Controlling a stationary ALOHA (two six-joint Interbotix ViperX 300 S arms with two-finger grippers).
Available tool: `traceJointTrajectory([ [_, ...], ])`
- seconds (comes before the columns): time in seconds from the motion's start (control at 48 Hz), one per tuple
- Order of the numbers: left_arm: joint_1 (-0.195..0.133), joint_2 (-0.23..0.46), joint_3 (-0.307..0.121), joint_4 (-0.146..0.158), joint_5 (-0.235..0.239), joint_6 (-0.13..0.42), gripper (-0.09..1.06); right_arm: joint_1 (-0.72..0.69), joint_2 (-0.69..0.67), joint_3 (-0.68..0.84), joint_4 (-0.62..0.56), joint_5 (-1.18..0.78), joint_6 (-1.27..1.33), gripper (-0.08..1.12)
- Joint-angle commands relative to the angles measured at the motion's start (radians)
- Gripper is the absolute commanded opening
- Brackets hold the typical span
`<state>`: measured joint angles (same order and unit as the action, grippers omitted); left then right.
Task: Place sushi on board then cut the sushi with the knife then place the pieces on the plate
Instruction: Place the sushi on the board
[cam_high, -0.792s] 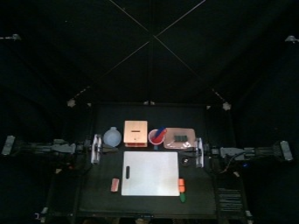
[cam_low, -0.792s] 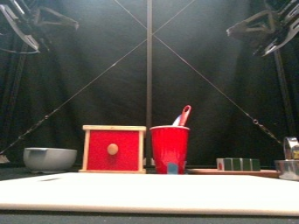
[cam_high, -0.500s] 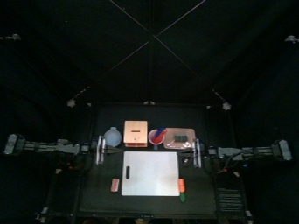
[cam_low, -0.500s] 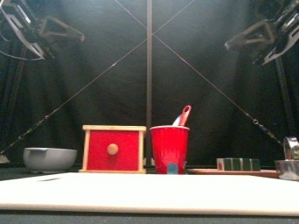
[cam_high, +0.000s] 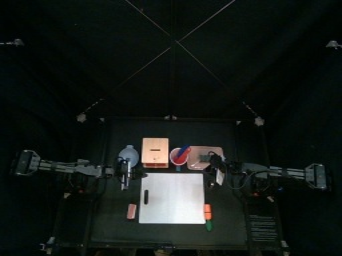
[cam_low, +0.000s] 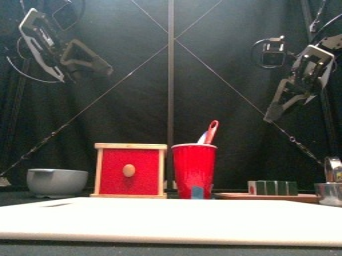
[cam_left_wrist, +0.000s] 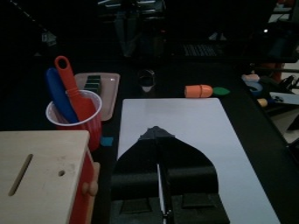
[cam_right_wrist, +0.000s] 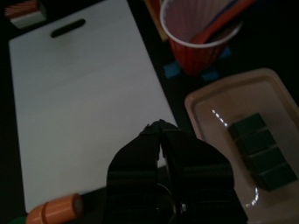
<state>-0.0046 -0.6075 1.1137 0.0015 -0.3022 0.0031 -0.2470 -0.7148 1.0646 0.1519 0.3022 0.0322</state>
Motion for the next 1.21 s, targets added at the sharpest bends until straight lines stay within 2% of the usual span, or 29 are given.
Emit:
traceJointTrajectory([
  [0.021,-0.002,0.005,-0.029,0.0,-0.011,-0.003,-0.02,-0.035,0.003,-0.038,-0.014,0.052,-0.002,0.64],
  [0.062,-0.002,0.005,-0.028,0.0,-0.011,-0.002,-0.02,-0.051,0.003,-0.04,-0.028,0.064,-0.002,0.75],
  [0.167,-0.002,0.005,-0.028,0.0,-0.011,0.0,-0.02,-0.071,0.006,-0.048,-0.064,0.083,-0.003,0.95],
  [0.25,-0.002,0.005,-0.026,0.0,-0.011,0.0,-0.02,-0.092,0.012,-0.055,-0.103,0.098,-0.006,1.03],
  [0.625,0.002,0.005,-0.026,0.0,-0.011,-0.005,-0.02,-0.178,0.132,-0.098,-0.258,0.187,-0.064,1.02],
  [0.958,0.006,0.005,-0.028,0.0,-0.011,-0.005,-0.02,-0.268,0.23,-0.107,-0.196,0.175,-0.255,1.02],
  [1.208,0.006,0.005,-0.025,-0.006,-0.011,-0.006,-0.02,-0.347,0.337,-0.129,-0.064,0.16,-0.463,1.02],
])
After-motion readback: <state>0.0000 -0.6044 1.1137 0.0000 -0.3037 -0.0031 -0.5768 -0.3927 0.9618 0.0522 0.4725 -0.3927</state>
